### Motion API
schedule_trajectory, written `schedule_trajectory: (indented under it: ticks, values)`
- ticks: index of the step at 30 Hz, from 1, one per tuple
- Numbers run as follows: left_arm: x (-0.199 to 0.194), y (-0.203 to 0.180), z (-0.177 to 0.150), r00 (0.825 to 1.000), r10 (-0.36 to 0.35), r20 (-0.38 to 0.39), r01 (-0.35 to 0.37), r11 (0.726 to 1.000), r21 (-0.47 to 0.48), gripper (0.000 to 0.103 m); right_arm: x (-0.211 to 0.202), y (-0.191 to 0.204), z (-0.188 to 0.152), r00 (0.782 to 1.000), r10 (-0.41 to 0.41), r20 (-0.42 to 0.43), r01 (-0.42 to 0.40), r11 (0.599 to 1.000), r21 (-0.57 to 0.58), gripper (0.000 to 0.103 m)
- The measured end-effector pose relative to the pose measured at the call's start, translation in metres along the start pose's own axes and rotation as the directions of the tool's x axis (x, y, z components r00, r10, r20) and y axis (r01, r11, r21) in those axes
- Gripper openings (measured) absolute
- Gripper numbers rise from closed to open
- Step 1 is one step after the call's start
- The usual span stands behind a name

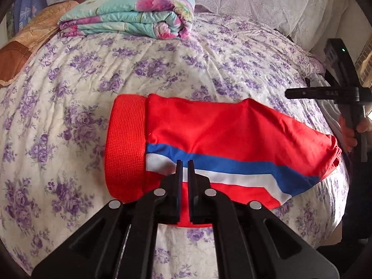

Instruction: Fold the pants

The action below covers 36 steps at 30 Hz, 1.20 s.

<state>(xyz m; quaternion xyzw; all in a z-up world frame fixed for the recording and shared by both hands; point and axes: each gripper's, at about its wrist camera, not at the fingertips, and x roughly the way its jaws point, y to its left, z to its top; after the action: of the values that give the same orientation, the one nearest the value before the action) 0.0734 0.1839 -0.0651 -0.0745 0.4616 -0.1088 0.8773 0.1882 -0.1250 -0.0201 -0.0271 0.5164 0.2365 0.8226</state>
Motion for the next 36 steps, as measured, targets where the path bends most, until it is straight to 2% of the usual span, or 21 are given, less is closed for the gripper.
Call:
schedule_trajectory:
  ticks: [3, 5, 6, 9, 13, 15, 17, 19, 23, 25, 27, 32, 36]
  values:
    - [-0.023, -0.028, 0.008, 0.998, -0.051, 0.036, 0.049, 0.998, 0.047, 0.008, -0.067, -0.035, -0.041, 0.991, -0.082, 0.108, 0.072, 0.993, 0.089, 0.058]
    - [-0.023, -0.059, 0.019, 0.998, -0.068, 0.011, 0.067, 0.994, 0.092, 0.023, -0.101, -0.061, -0.076, 0.980, -0.132, 0.149, 0.104, 0.978, 0.183, 0.064]
    - [-0.018, -0.074, 0.025, 0.997, -0.081, -0.007, 0.082, 0.991, 0.107, 0.035, -0.116, -0.073, -0.096, 0.975, -0.155, 0.162, 0.113, 0.963, 0.244, 0.065]
    - [0.014, -0.126, 0.042, 0.991, -0.105, -0.083, 0.117, 0.979, 0.165, 0.038, -0.144, -0.107, -0.155, 0.962, -0.215, 0.171, 0.134, 0.911, 0.391, 0.069]
    - [0.073, -0.176, 0.056, 0.975, -0.132, -0.177, 0.168, 0.963, 0.211, 0.038, -0.148, -0.142, -0.231, 0.961, -0.243, 0.131, 0.123, 0.802, 0.584, 0.072]
    - [0.106, -0.187, 0.057, 0.969, -0.108, -0.220, 0.156, 0.964, 0.217, 0.038, -0.141, -0.159, -0.263, 0.966, -0.225, 0.127, 0.080, 0.729, 0.680, 0.072]
    - [0.132, -0.187, 0.050, 0.954, -0.104, -0.280, 0.164, 0.966, 0.201, 0.038, -0.130, -0.176, -0.287, 0.975, -0.171, 0.143, 0.005, 0.660, 0.752, 0.072]
    - [0.146, -0.181, 0.041, 0.946, -0.108, -0.304, 0.171, 0.967, 0.187, 0.037, -0.116, -0.187, -0.296, 0.979, -0.114, 0.171, -0.068, 0.608, 0.791, 0.072]
    - [0.139, -0.182, 0.031, 0.963, -0.095, -0.253, 0.157, 0.958, 0.239, 0.037, -0.087, -0.205, -0.282, 0.974, -0.029, 0.225, -0.173, 0.549, 0.818, 0.072]
    - [0.138, -0.182, 0.028, 0.966, -0.091, -0.240, 0.153, 0.956, 0.250, 0.037, -0.072, -0.212, -0.271, 0.971, -0.012, 0.239, -0.198, 0.516, 0.833, 0.072]
    - [0.137, -0.181, 0.027, 0.968, -0.089, -0.237, 0.150, 0.955, 0.256, 0.037, -0.063, -0.218, -0.263, 0.970, -0.029, 0.241, -0.197, 0.487, 0.851, 0.072]
    - [0.135, -0.178, 0.027, 0.965, -0.100, -0.243, 0.163, 0.954, 0.253, 0.037, -0.055, -0.229, -0.255, 0.963, -0.054, 0.263, -0.212, 0.449, 0.868, 0.076]
    - [0.134, -0.179, 0.025, 0.966, -0.092, -0.240, 0.156, 0.952, 0.264, 0.037, -0.056, -0.227, -0.257, 0.961, -0.070, 0.266, -0.205, 0.466, 0.861, 0.074]
